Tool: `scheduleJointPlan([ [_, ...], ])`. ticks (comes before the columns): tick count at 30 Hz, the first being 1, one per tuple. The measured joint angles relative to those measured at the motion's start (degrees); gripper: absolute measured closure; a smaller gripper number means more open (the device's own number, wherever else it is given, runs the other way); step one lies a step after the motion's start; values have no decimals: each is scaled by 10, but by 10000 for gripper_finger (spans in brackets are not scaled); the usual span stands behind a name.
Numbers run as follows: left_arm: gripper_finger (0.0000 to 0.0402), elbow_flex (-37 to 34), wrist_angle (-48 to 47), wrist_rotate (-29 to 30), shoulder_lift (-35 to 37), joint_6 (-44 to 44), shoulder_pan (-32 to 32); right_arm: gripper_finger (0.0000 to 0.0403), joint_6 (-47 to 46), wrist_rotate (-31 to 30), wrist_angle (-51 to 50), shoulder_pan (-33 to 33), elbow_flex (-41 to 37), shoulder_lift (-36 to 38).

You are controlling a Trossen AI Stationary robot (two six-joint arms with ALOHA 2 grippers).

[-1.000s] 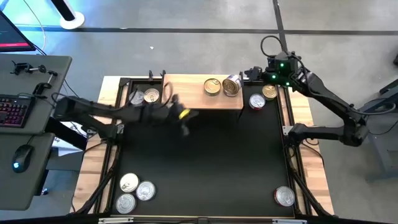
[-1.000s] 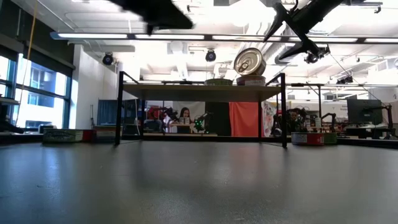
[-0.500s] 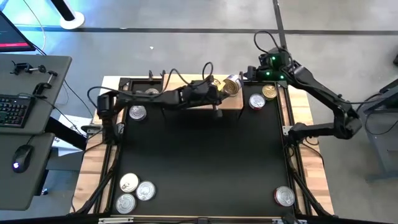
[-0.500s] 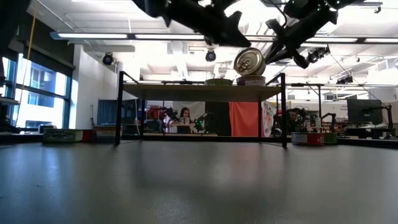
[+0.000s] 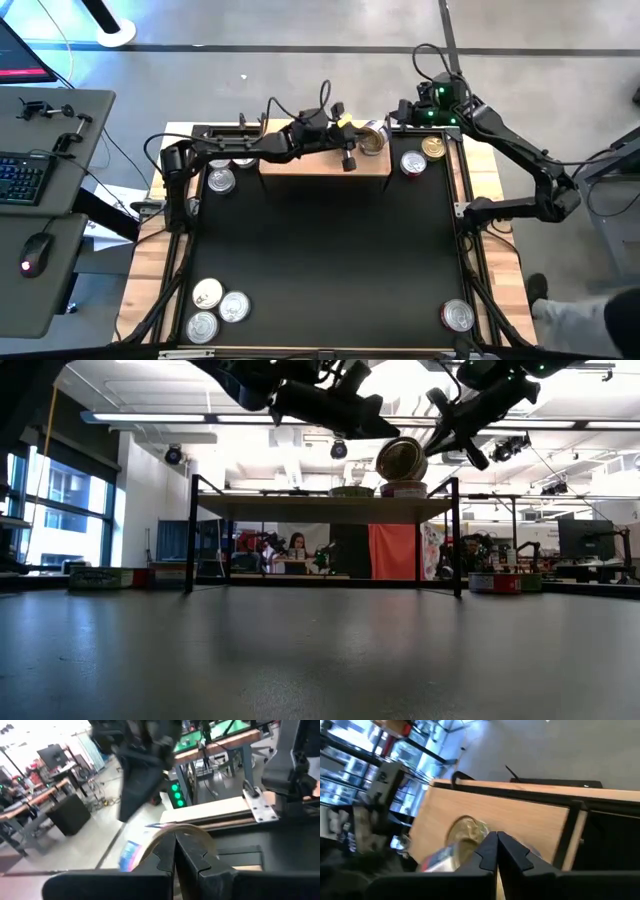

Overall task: Stack canned seafood by type on shelf
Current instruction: Stack the top right blue tuna can on top of the other blue tuna can

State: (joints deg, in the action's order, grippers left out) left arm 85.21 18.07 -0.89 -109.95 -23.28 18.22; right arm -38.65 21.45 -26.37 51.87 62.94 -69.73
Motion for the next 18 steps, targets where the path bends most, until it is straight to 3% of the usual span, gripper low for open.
scheduleJointPlan([
  [13, 401, 0, -8, -19, -3, -14, 4, 403, 76, 51, -47, 18, 0, -27],
  [18, 401, -1, -6, -27, -9, -20, 4, 403, 102, 37, -62, 27, 0, -27],
])
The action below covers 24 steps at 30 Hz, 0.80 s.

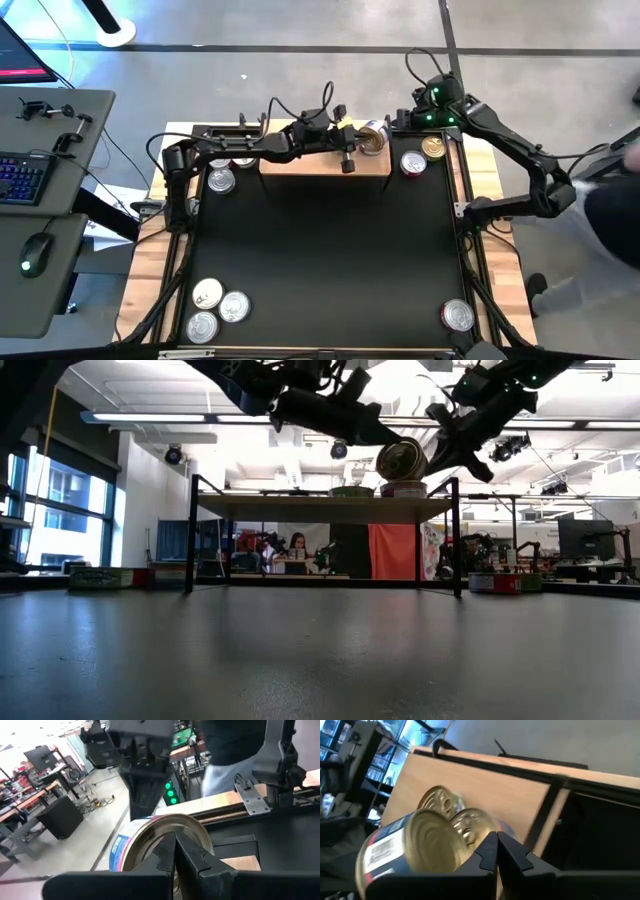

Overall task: Stack canned seafood by type on shelf
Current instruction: Stack the top right blue tuna can on top of the other blue tuna can

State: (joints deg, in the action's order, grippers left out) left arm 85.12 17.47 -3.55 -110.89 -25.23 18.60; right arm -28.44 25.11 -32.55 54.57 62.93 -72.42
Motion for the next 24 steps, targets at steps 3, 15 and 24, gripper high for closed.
scheduleJointPlan([
  [3, 401, 0, 9, -1, 0, -5, 0, 403, 1, 10, -5, 7, 0, 0],
  [15, 401, 0, 36, 6, -6, -6, 4, 403, 3, 10, -15, 7, 0, 0],
  [24, 402, 0, 78, 7, -31, -9, 6, 403, 0, 10, -15, 6, 0, 0],
])
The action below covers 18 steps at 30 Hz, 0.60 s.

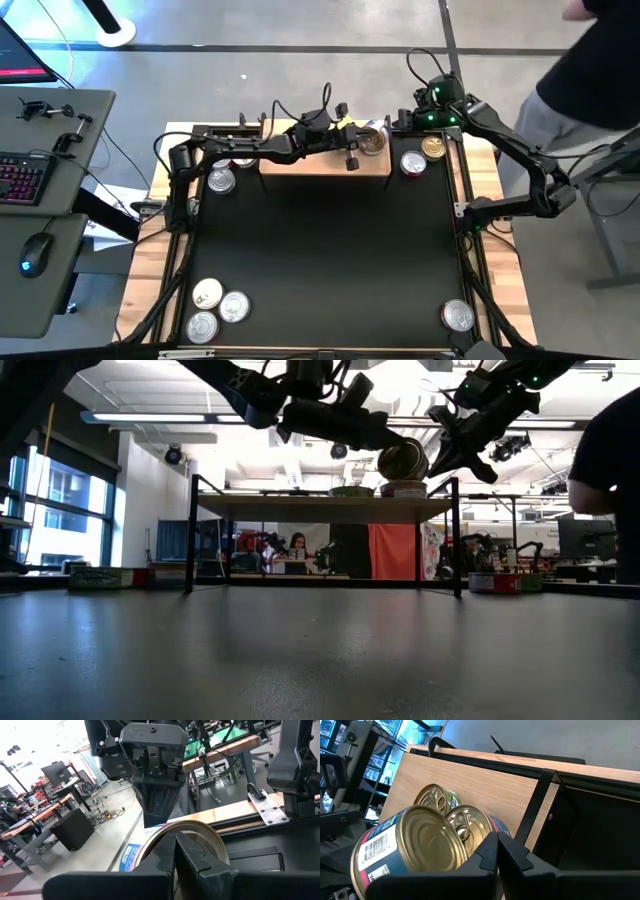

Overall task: Stack canned seafood by type on shelf
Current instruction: Stack the top right blue tuna can on top of the other blue tuna can

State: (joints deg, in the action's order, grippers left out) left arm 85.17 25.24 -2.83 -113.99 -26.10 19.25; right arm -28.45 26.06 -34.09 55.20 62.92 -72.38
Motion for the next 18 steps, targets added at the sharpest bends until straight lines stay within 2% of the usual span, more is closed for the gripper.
scheduleJointPlan([
  [7, 401, 0, 26, 1, 0, -16, 1, 403, -16, 0, 0, -11, 0, -4],
  [18, 401, 0, 15, 3, 0, -16, 4, 403, -21, -2, 24, -58, 0, -52],
])
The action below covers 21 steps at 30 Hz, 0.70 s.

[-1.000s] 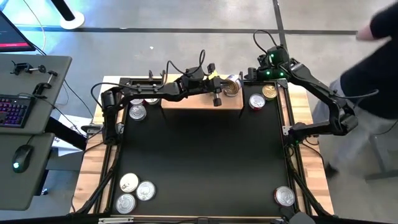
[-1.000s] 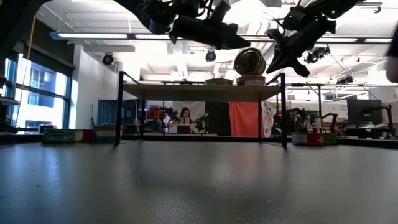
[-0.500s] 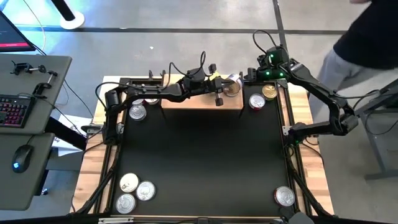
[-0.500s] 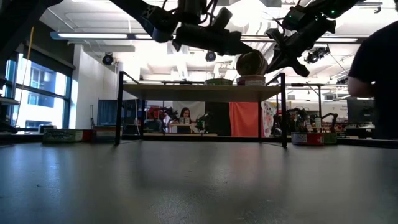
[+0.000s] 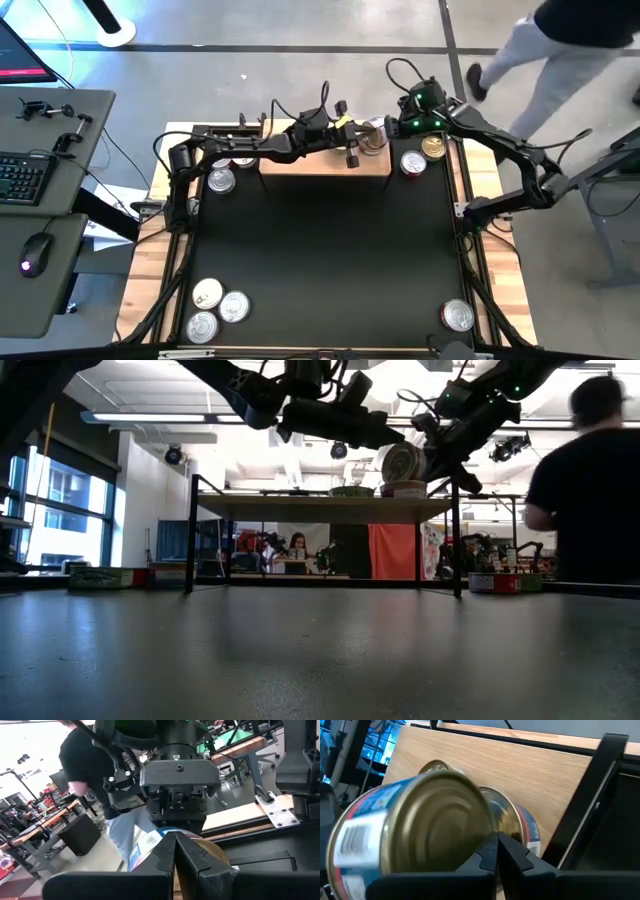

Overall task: Stack canned seafood by type on shelf
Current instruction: Stack the top right blue tuna can on top of the other blue tuna can

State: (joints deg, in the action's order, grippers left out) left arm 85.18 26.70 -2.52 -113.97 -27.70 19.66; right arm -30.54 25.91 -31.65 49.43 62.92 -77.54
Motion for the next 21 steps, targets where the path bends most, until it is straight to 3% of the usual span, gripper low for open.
scheduleJointPlan([
  [13, 401, 0, 1, 2, 0, 0, 1, 403, -5, 19, -6, 12, 0, 29],
  [21, 401, 0, 1, 2, 0, 0, 1, 403, 51, 77, -72, 61, 0, 41],
])
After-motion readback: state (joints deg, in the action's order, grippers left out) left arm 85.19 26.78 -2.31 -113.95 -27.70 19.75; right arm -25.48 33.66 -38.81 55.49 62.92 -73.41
